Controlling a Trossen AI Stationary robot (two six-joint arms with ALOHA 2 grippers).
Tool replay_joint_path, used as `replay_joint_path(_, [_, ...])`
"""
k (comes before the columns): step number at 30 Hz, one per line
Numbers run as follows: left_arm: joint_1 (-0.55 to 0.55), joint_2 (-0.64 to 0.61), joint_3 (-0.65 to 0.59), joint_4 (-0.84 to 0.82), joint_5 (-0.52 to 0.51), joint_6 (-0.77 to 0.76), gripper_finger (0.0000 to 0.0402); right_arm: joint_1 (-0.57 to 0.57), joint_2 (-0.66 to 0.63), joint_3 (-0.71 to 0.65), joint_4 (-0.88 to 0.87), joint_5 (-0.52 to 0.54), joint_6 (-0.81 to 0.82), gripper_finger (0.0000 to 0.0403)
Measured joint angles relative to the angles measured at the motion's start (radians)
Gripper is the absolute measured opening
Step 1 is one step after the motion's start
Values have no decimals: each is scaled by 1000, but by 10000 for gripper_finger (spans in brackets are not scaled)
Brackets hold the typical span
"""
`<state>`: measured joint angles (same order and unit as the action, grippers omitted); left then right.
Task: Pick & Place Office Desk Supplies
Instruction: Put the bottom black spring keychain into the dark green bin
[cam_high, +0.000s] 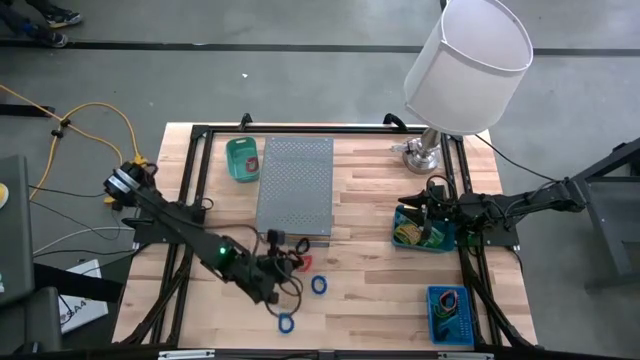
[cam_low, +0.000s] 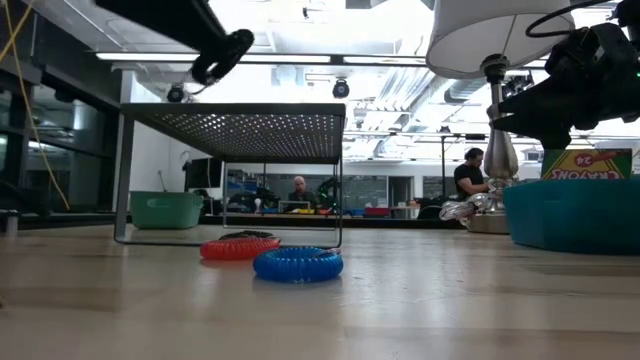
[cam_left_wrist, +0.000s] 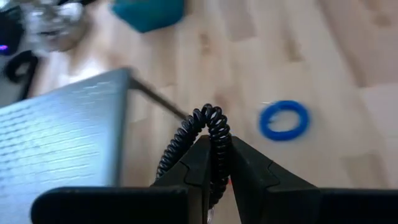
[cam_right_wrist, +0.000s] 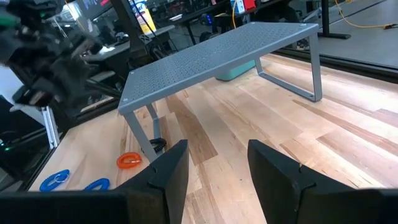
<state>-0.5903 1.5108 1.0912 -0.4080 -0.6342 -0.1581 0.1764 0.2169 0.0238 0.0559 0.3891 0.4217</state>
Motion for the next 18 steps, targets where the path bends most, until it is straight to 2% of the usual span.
replay_joint_path(8, [170, -155, 0, -185, -20, -58, 40, 0, 0, 0, 0, 0, 0, 153])
replay_joint_path(13, [342, -255, 0, -348, -16, -121, 40, 0, 0, 0, 0, 0, 0, 153])
replay_joint_path(18, [535, -326, 0, -455, 31, -142, 40, 0, 0, 0, 0, 0, 0, 153])
